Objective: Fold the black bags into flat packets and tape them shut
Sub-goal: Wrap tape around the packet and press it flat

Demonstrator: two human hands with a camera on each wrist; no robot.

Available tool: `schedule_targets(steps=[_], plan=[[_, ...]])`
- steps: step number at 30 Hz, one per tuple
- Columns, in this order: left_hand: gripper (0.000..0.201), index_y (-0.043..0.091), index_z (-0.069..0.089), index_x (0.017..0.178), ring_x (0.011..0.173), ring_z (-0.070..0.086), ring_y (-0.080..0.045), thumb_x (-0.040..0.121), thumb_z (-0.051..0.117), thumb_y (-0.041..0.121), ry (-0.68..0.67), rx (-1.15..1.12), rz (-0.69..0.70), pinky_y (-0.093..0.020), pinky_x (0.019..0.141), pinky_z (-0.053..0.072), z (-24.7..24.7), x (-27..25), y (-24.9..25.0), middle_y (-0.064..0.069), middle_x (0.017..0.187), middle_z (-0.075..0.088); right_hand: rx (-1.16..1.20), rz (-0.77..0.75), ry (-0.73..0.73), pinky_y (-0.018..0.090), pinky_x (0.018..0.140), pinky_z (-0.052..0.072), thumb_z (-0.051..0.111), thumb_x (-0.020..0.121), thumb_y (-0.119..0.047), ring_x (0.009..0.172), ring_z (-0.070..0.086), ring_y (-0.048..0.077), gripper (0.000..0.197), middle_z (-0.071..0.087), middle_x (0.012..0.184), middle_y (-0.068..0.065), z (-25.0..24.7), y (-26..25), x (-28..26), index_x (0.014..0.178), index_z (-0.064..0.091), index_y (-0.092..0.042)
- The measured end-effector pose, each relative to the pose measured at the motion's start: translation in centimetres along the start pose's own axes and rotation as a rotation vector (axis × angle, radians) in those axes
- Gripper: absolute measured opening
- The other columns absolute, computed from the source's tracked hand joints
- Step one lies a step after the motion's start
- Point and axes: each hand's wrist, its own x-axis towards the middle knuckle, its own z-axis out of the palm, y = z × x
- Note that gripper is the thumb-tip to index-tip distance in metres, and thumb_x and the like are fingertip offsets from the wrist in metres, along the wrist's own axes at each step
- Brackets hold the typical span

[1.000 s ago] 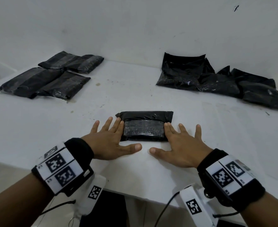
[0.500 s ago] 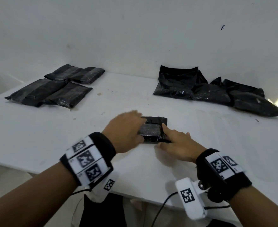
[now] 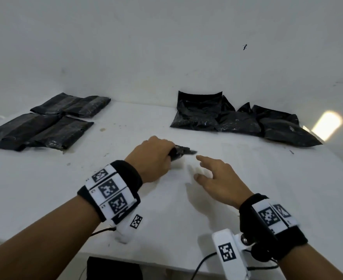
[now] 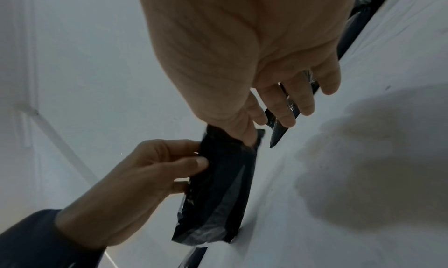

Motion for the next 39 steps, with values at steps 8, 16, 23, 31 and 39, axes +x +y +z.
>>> schedule_targets(steps=[8,16,23,31,39], plan=[[0.018,0.004,0.061,0.114,0.093,0.067,-0.023,0.098,0.052,0.005,0.447,-1.139,-0.323,-0.043,0.083,0.058,-3.6,0.1,-1.3,-0.008,0.101,0.07,0.357,0.016,0.244,0.039,0.084,0.055,0.047,0.101,-0.04,0.093,0.068,0.023,0.039,0.072,0.09,0.007,0.6,-2.5,0.5,0.102,0.066,-0.006],[0.018,-0.005,0.063,0.097,0.074,0.064,-0.024,0.095,0.045,-0.005,0.426,-1.713,-0.407,-0.046,0.074,0.059,-2.9,-1.3,-1.6,-0.012,0.081,0.067,1.222,0.235,-0.154,0.045,0.091,0.056,0.051,0.1,-0.043,0.1,0.071,0.038,0.043,0.07,0.113,0.023,1.3,-5.8,1.1,0.123,0.061,-0.009],[0.03,-0.012,0.058,0.114,0.098,0.066,-0.039,0.086,0.05,-0.016,0.3,-1.542,-0.429,-0.053,0.085,0.057,-1.8,-3.1,-2.6,-0.028,0.107,0.068,1.327,0.299,0.076,0.038,0.068,0.061,0.068,0.092,-0.026,0.095,0.071,0.033,0.046,0.068,0.117,0.02,2.1,-5.7,2.5,0.128,0.054,-0.002],[0.035,0.002,0.071,0.106,0.092,0.07,-0.034,0.099,0.054,0.032,0.266,-1.539,-0.539,-0.05,0.083,0.058,-2.3,-3.8,-3.6,-0.016,0.098,0.073,1.222,0.307,0.161,0.03,0.056,0.052,0.077,0.083,-0.015,0.074,0.065,0.019,0.04,0.072,0.09,0.009,2.4,-4.7,2.8,0.117,0.063,-0.001],[0.032,0.004,0.071,0.103,0.086,0.07,-0.028,0.104,0.044,0.022,0.302,-1.425,-0.495,-0.036,0.07,0.061,-1.2,-4.1,-3.3,-0.018,0.099,0.074,1.227,0.314,0.109,0.044,0.078,0.06,0.087,0.068,-0.029,0.085,0.075,0.027,0.039,0.077,0.093,0.009,1.5,-7.2,2.7,0.101,0.074,-0.011]])
